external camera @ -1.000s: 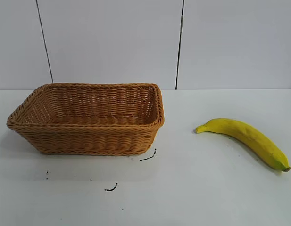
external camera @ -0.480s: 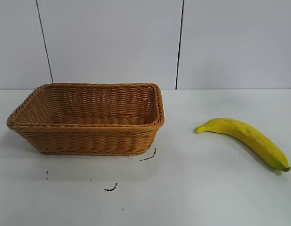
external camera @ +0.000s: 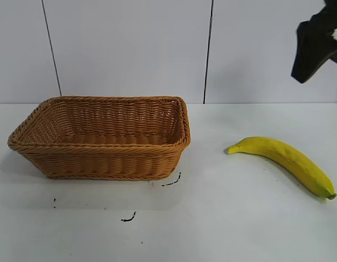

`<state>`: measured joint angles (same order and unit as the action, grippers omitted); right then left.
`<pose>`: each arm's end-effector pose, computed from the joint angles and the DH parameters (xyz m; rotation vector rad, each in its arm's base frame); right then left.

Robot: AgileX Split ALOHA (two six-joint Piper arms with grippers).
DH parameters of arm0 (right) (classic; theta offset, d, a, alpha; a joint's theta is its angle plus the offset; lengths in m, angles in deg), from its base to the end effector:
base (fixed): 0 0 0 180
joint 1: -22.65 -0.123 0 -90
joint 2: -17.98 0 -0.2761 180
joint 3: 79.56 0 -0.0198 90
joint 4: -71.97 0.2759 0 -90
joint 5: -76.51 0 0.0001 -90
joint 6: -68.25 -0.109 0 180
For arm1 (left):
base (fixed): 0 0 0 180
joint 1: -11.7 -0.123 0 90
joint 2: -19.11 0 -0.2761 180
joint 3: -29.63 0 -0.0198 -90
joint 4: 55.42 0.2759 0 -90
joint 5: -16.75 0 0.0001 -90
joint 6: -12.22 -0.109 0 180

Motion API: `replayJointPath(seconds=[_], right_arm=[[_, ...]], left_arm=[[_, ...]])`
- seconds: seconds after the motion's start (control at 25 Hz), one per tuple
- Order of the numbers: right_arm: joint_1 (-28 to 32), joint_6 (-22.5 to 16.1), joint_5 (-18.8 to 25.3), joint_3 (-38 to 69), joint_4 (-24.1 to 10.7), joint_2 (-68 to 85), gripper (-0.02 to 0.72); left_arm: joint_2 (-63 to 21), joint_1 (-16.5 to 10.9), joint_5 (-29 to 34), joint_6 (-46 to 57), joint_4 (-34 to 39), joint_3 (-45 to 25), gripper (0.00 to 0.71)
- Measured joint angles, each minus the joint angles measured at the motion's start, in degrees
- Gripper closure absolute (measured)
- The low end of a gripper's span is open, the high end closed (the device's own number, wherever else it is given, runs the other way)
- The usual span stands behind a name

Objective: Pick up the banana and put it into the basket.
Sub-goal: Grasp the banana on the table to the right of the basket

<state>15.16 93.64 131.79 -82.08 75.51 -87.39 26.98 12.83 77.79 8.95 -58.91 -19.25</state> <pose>0.3831 0.0560 0.2461 -0.7463 2.6528 -0.0044 0.0425 -0.0066 0.2779 0.0816 2.0530 -0.0499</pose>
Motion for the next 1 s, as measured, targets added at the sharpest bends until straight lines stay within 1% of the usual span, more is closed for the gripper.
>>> replayJointPath(seconds=[0.12, 0.24, 0.36, 0.52, 0.6, 0.72, 0.92, 1.0], right_arm=[[0.2, -2.0, -1.3, -0.2, -0.9, -3.5, 0.014], [1.3, -3.2, -2.2, -0.2, -1.5, -6.5, 0.014], [2.6, -3.6, -3.8, -0.2, -1.7, -9.5, 0.014], [3.4, -4.0, -7.5, -0.3, -1.7, -14.0, 0.014], [3.4, -4.2, -9.5, -0.3, -1.0, -16.2, 0.014], [3.4, -4.4, -11.3, -0.3, 0.8, -19.4, 0.014], [3.4, -4.4, -11.8, -0.3, 1.6, -23.6, 0.014], [3.4, -4.5, -12.7, -0.3, 1.6, -24.7, 0.014]], left_arm=[[0.0, 0.0, 0.0, 0.0, 0.0, 0.0, 0.015], [0.0, 0.0, 0.0, 0.0, 0.0, 0.0, 0.015], [0.0, 0.0, 0.0, 0.0, 0.0, 0.0, 0.015], [0.0, 0.0, 0.0, 0.0, 0.0, 0.0, 0.015], [0.0, 0.0, 0.0, 0.0, 0.0, 0.0, 0.015], [0.0, 0.0, 0.0, 0.0, 0.0, 0.0, 0.015], [0.0, 0.0, 0.0, 0.0, 0.0, 0.0, 0.015], [0.0, 0.0, 0.0, 0.0, 0.0, 0.0, 0.015]])
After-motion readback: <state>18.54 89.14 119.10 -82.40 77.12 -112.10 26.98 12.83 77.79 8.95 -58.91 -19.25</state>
